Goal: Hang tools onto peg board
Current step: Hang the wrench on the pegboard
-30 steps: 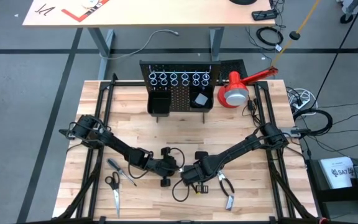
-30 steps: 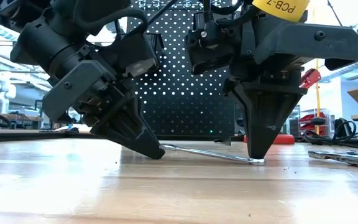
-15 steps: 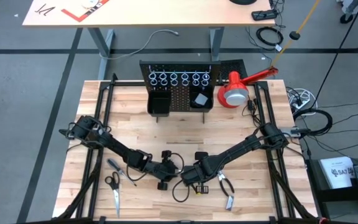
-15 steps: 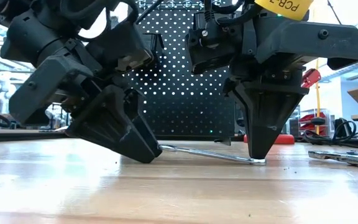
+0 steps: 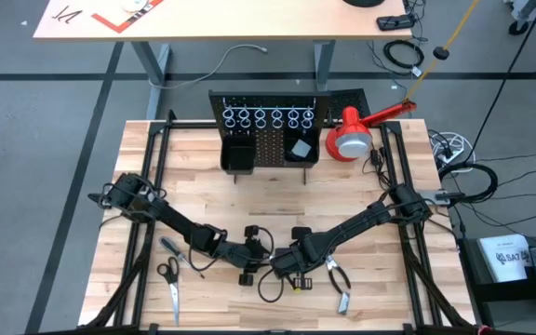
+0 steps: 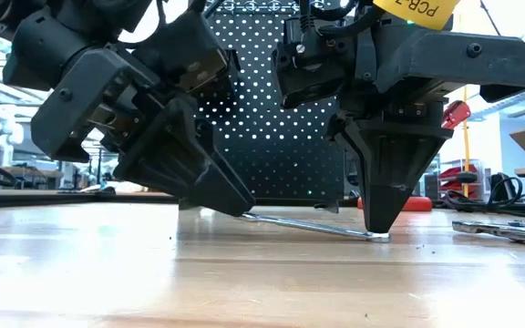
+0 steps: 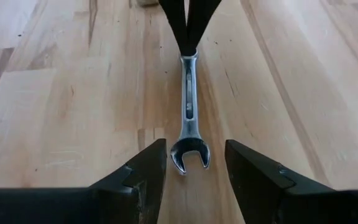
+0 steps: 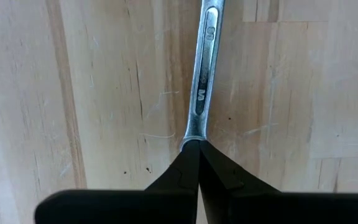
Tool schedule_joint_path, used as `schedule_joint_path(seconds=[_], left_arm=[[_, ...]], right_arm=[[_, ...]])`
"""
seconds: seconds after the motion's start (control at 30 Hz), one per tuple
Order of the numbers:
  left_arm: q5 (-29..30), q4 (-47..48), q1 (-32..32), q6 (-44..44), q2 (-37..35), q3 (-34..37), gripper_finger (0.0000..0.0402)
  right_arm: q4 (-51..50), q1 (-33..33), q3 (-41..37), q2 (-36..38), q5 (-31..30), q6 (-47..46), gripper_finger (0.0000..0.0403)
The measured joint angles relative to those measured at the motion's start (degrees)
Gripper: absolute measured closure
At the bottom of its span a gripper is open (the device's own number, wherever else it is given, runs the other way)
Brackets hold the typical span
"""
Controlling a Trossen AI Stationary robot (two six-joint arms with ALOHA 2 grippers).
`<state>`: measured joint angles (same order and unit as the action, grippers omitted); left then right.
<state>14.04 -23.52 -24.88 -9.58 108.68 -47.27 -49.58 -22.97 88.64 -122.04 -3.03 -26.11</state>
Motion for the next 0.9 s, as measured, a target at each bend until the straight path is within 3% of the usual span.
schedule_joint_path(seconds=[0.23, 0.6, 0.9], left_arm=[[0.8, 0.1, -0.3, 4.3, 0.1, 0.0, 0.0226], [7.0, 0.4, -3.0, 22.5, 1.8, -0.1, 0.0226], [12.1, -4.4, -3.4, 27.1, 4.0, -0.3, 0.0227]], right_arm=[[0.0, 0.0, 0.0, 0.0, 0.0, 0.0, 0.0403], [0.0, 0.0, 0.0, 0.0, 0.1, 0.0, 0.0403], [0.0, 0.0, 0.0, 0.0, 0.2, -0.1, 0.0403]])
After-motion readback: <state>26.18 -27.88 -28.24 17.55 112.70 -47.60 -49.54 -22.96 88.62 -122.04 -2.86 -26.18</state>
